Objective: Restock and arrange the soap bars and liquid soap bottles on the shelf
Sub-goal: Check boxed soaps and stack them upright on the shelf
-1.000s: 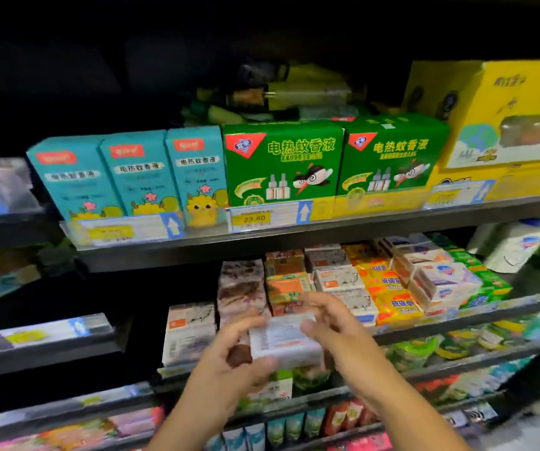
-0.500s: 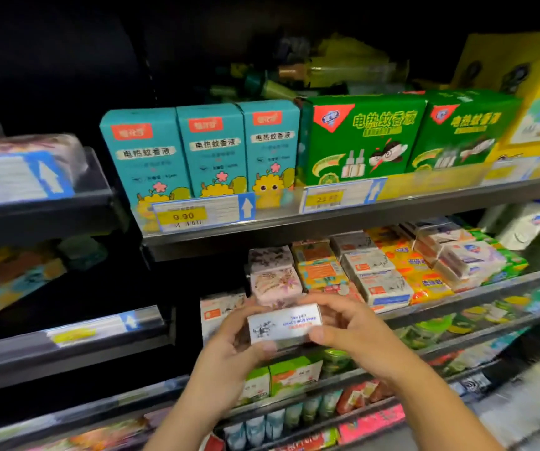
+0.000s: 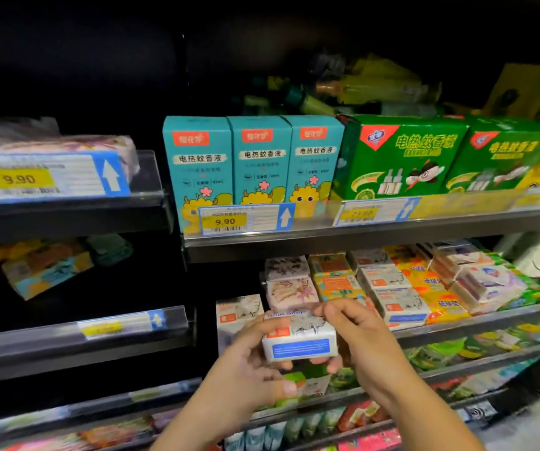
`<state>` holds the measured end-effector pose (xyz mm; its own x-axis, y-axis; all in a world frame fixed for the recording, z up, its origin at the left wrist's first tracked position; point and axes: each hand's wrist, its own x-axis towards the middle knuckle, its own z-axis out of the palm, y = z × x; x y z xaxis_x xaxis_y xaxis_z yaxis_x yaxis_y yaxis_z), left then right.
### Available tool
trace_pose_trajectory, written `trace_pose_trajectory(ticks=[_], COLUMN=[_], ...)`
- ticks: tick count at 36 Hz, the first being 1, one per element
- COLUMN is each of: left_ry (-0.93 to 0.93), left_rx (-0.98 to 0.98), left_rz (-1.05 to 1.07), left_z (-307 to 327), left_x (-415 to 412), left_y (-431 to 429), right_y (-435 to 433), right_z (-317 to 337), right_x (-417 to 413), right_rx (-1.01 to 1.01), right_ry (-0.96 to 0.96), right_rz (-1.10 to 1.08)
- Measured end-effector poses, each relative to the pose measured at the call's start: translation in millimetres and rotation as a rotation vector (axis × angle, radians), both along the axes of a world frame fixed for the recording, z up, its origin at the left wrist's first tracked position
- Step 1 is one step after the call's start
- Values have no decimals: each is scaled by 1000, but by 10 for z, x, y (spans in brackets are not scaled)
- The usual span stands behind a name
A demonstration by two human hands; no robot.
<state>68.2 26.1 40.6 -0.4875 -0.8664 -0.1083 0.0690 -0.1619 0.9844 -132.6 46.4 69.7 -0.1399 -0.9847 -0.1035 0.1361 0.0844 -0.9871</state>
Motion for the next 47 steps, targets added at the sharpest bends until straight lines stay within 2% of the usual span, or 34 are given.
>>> trace_pose_trajectory(ticks=[2,7,8,12,17,21,25,29,33,37,39,42,45,47], left_ry=[-43,-89,-89,-81,-73,-2,68,22,-174,-212,-293,-326,-308,-265], left_rx=[-22,-61,-69,-53,-43,-59,-42,-4,-144,-135,-180,-185,-170,-132], left_rz=[9,101,111,156,234,220,69,-117,-95,-1,49,124,172,202], left_z=[19,81,78,99,198,307,319,257,176,192,201,144,77,72], left_x=[-17,-29,-42,-190,-566,-865,-1079,-1250,-1504,-1709,-1793,-1890,-2010,-2094], left_y=[-14,-66,-79,-123,-114,-118,-166,-206,-195,-188,-207,-234,-177,-114], right_y=[7,105,118,106,71,73,87,133,148,211,223,185,121,106], right_z=[7,-31,-33,32,84,108,165,193,130,33,-45,-93,-146,-180], right_x=[-79,-320,-338,-432,-662,-877,-1120,-1438,-1691,-1909,-2036,-2163,-2260,-2313], right_rx=[38,70,69,69,74,46,-11,4,38,49,58,41,1,5], right_ry=[-103,-322,-308,-2,181,158,147,53,-100,-376,-458,-308,-60,-9], right_rz=[55,350,375,305,196,95,-8,-59,-101,87,198,222,179,147])
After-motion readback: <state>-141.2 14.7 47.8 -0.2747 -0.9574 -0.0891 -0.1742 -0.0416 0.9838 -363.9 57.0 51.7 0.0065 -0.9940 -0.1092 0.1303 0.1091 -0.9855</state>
